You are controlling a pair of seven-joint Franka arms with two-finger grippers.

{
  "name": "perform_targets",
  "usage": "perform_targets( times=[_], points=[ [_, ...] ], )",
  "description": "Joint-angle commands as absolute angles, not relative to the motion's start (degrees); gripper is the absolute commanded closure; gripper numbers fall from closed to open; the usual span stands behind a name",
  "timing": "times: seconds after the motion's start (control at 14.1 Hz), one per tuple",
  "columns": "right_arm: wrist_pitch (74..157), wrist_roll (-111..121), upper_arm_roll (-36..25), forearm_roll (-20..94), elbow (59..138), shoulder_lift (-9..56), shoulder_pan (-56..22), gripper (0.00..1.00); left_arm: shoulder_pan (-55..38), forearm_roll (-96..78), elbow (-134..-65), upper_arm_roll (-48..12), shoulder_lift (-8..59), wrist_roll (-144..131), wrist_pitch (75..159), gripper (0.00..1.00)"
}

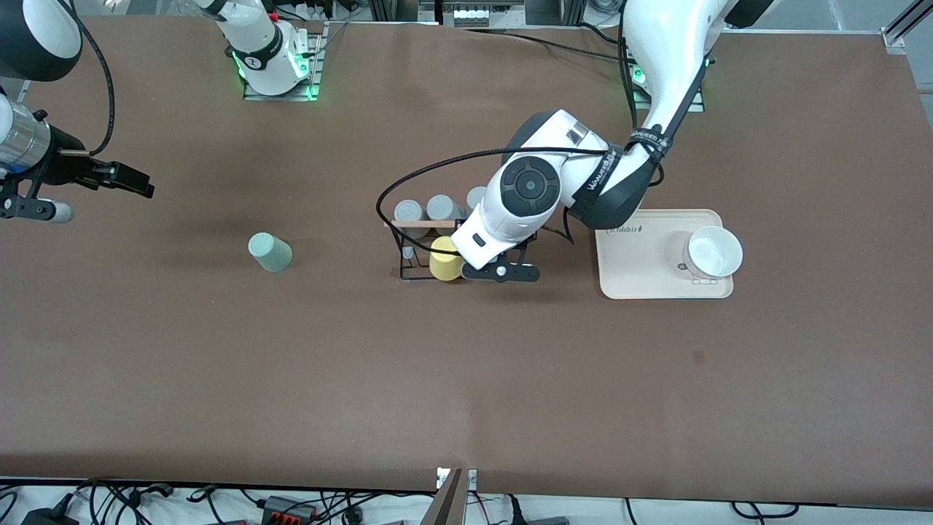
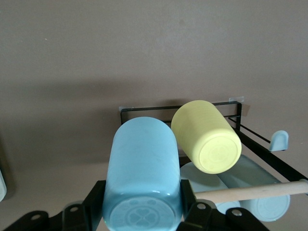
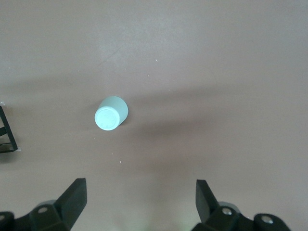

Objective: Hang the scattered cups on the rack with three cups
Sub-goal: 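Place the blue cup beside the yellow cup while the right gripper reaches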

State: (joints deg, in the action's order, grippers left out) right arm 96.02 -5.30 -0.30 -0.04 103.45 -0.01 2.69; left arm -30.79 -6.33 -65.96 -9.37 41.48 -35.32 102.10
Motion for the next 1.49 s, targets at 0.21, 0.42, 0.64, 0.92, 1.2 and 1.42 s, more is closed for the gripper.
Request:
perform_targets(
  times=[0.21,0.42,0.64,0.92,1.2,1.42],
  points=[
    [97.1,-3.6,-1.0,1.4,104.4,0.1,3.6,0.00,-31.6,-4.3,-64.2,-9.0,43.7,-35.4,103.3,0.76],
    [99.1,-3.6,-0.9,1.5,105.1,1.1,3.6,0.00,-32.0,-4.4,-64.1,-9.1,45.2,-35.4,104.6,0.76],
    [105.7,-3.6,-0.9,5.2,110.5,0.4,3.1,0.00,-32.3,-4.3,-64.4,-9.0,45.8,-35.4,104.9,0.75],
    [120.2,-3.6,0.1,4.7,120.4,0.6,-0.7,0.00,-32.3,-4.3,-64.4,-9.0,46.9,-35.3,105.2,0.00],
    [131.2,-4.4,0.1,-0.8,125.8,4.1,-7.5,0.00,-30.9,-4.6,-64.0,-9.0,44.2,-35.8,102.9,0.00],
    [135.6,-4.4,0.1,-2.7,125.9,8.2,-8.1,0.00,-26.7,-4.5,-63.9,-9.1,40.8,-35.5,98.4,0.00]
  ],
)
